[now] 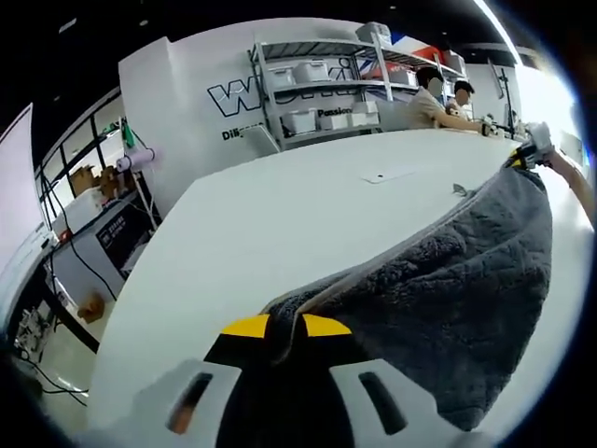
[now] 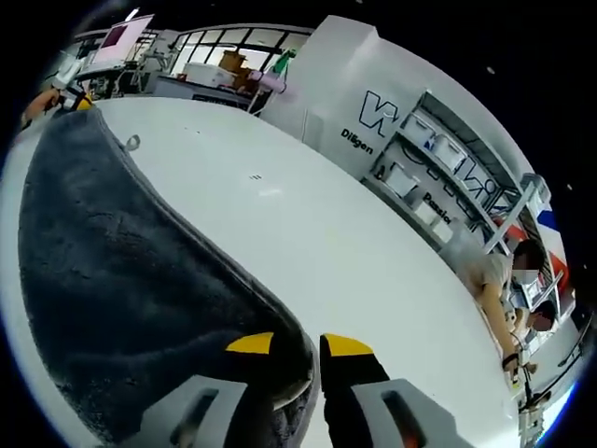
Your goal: Fold the towel on the table until its edges align and the towel forms a compact rectangular stack.
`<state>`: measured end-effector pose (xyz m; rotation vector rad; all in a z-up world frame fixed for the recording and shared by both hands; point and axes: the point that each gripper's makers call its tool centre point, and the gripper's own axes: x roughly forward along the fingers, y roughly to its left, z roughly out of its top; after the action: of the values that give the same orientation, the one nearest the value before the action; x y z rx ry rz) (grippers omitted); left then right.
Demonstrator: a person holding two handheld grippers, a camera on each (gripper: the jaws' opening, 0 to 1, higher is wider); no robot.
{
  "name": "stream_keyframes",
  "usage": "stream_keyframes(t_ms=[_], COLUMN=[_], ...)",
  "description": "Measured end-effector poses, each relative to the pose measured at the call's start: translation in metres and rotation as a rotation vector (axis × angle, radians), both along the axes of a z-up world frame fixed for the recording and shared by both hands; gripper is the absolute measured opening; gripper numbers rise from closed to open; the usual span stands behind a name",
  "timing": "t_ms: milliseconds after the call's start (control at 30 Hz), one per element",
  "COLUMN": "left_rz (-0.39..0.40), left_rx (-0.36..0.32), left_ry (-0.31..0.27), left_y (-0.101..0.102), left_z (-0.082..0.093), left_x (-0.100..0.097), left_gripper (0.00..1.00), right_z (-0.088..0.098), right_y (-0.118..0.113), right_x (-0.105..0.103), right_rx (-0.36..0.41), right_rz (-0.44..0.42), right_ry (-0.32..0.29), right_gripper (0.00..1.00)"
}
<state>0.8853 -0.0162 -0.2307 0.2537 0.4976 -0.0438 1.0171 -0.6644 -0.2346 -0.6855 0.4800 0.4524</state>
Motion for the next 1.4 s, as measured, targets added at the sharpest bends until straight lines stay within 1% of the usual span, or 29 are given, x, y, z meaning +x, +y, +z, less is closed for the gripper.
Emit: stream_keyframes(t_ms=[33, 133, 167, 233, 300, 367, 433, 500, 600, 633, 700, 800, 867, 1000, 1100, 1133, 1267, 1400], left_rz=[0.001, 0.032, 0.038, 0.042, 0.05, 0.059, 0.069, 0.076, 0.075, 0.075, 0.073, 0.06, 0.042, 0.009, -0.01, -0.015, -0.048, -0.086], left_rx=[0.001, -0.004, -0.015, -0.073, -0.091, -0.1, -0.119, -0.153, -0.182, -0.189, -0.196, -0.209, -0.216, -0.224, -0.237, -0.242, -0.258, -0.262], left_ry=[-0.005, -0.04, -0.053, -0.086, -0.1, -0.108, -0.122, -0.145, -0.163, -0.168, -0.177, -0.195, -0.197, -0.199, -0.193, -0.191, -0.192, -0.176], left_y=[0.0, 0.007, 0.008, 0.008, 0.011, 0.014, 0.016, 0.016, 0.014, 0.013, 0.012, 0.005, -0.001, -0.014, -0.023, -0.027, -0.042, -0.059], left_z=[0.0, 0.006, 0.008, 0.014, 0.017, 0.019, 0.022, 0.027, 0.033, 0.034, 0.037, 0.042, 0.045, 0.05, 0.05, 0.05, 0.051, 0.049], left_x=[0.0, 0.0, 0.0, 0.0, -0.002, -0.004, -0.006, -0.009, -0.013, -0.015, -0.017, -0.021, -0.025, -0.033, -0.04, -0.042, -0.051, -0.059], left_gripper=[0.15, 0.24, 0.26, 0.27, 0.3, 0.35, 0.4, 0.46, 0.52, 0.53, 0.54, 0.56, 0.59, 0.67, 0.72, 0.74, 0.8, 0.85], right_z=[0.001, 0.006, 0.007, 0.009, 0.011, 0.015, 0.02, 0.026, 0.038, 0.043, 0.05, 0.057, 0.06, 0.067, 0.072, 0.074, 0.075, 0.071], right_y=[-0.001, -0.007, -0.009, -0.012, -0.015, -0.018, -0.022, -0.025, -0.031, -0.033, -0.036, -0.037, -0.038, -0.039, -0.041, -0.04, -0.03, -0.021], right_x=[0.0, -0.001, -0.002, -0.003, -0.005, -0.006, -0.009, -0.009, -0.009, -0.01, -0.011, -0.015, -0.018, -0.022, -0.031, -0.034, -0.05, -0.068], right_rx=[0.0, -0.005, -0.004, -0.001, 0.006, 0.016, 0.025, 0.036, 0.063, 0.072, 0.077, 0.088, 0.093, 0.105, 0.112, 0.125, 0.173, 0.194], right_rz=[-0.006, -0.028, -0.035, -0.043, -0.057, -0.074, -0.097, -0.115, -0.147, -0.156, -0.161, -0.167, -0.17, -0.176, -0.185, -0.185, -0.16, -0.129], right_ry=[-0.005, -0.029, -0.034, -0.04, -0.043, -0.051, -0.064, -0.082, -0.125, -0.144, -0.162, -0.18, -0.186, -0.197, -0.203, -0.206, -0.18, -0.142], right_gripper=[0.24, 0.3, 0.32, 0.34, 0.37, 0.43, 0.51, 0.58, 0.67, 0.67, 0.67, 0.68, 0.69, 0.73, 0.77, 0.78, 0.88, 0.96])
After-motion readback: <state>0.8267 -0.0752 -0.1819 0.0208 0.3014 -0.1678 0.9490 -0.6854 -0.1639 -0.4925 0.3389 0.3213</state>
